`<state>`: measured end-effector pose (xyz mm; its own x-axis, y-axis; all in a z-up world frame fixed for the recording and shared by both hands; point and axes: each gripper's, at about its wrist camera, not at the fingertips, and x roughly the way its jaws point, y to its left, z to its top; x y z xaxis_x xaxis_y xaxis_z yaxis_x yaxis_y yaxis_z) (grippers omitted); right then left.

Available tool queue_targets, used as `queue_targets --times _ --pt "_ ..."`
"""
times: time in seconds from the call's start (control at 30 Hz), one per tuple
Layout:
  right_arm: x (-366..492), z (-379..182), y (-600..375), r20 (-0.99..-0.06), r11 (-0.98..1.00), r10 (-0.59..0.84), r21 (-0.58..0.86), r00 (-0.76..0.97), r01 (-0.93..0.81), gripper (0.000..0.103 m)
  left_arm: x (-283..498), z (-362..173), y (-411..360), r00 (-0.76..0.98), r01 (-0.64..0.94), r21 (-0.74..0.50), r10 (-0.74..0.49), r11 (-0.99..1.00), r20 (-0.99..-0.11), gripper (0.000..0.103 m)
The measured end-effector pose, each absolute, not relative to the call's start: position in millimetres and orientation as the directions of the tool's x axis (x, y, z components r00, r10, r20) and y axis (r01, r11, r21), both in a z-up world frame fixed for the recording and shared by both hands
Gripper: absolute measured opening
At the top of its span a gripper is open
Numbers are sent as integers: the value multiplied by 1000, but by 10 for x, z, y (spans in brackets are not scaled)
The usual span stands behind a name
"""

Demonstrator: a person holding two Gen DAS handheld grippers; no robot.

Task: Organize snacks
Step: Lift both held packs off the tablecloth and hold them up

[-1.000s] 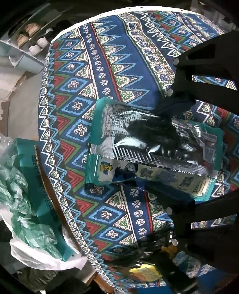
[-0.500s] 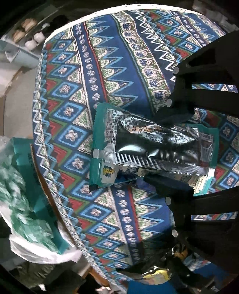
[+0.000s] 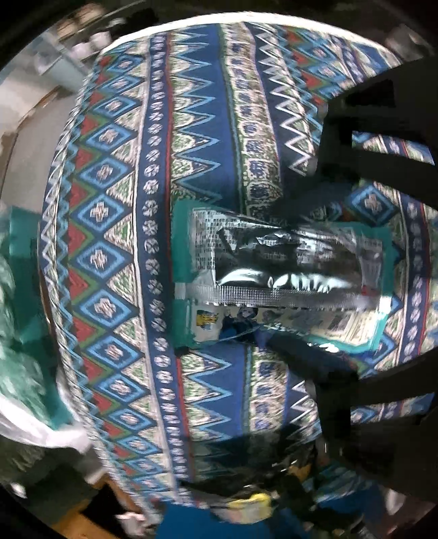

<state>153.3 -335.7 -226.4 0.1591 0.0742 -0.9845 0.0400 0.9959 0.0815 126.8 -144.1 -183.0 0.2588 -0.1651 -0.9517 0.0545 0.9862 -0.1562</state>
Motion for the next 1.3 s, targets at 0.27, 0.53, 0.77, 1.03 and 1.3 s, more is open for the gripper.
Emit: queue_targets --times 0.27,0.53,0.77,1.03,1.3 --pt "1494 -2396 -3514 -984 982 34 67 177 179 81 1285 -1867 -1379 254 47 -163 -169 986 -952 62" --pt "1282 -2461 -3304 -981 986 -36 -4 193 164 81 1272 -1951 -1393 235 43 -171 -177 984 -956 62" --pt "990 -2430 -3122 -970 990 -41 -8 241 138 62 1234 -1938 -1414 235 52 -171 -179 984 -955 62" --pt "947 -2324 -3197 -968 991 -10 23 249 130 59 1177 -1860 -1406 254 72 -155 -169 985 -952 62" --pt "1017 -2103 -3329 -963 990 15 52 270 134 59 1098 -1708 -1411 285 96 -145 -166 985 -944 62"
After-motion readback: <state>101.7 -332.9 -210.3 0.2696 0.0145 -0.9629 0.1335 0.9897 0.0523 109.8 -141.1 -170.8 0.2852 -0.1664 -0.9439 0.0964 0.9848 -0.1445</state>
